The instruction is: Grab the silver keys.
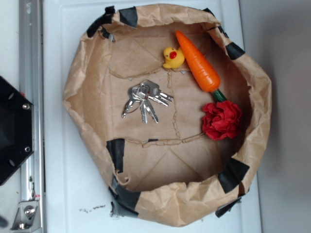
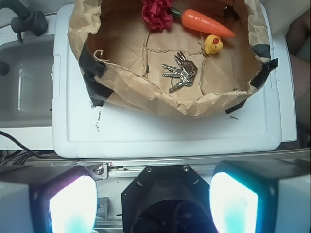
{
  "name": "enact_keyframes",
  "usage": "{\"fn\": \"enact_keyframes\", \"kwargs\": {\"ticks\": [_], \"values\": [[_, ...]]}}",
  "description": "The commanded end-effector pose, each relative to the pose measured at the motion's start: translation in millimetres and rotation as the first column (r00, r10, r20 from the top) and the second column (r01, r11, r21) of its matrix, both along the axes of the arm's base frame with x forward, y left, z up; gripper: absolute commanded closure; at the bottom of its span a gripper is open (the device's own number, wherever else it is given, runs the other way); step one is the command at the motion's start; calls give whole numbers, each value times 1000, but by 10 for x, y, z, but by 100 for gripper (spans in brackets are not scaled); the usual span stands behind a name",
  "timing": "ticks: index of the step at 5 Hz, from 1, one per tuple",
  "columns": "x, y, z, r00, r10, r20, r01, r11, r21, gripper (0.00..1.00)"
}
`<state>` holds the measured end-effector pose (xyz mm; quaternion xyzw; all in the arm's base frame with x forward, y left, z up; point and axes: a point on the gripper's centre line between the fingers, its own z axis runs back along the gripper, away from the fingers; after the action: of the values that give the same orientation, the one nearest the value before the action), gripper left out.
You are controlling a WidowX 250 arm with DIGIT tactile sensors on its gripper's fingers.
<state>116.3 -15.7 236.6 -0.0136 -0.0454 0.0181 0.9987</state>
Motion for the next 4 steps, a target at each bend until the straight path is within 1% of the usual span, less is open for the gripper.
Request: {"fn": "enact_keyframes", "kwargs": {"ticks": [1,2,3,4], "values": [[0,0,0,1000,0,0,0,1000,0,0],[484,-8,-274,989,151,0,-151,987,52,0],[776,88,-483,971,237,20,-237,968,86,0],[1014,132,-586,949,304,79,-310,948,76,0]]}}
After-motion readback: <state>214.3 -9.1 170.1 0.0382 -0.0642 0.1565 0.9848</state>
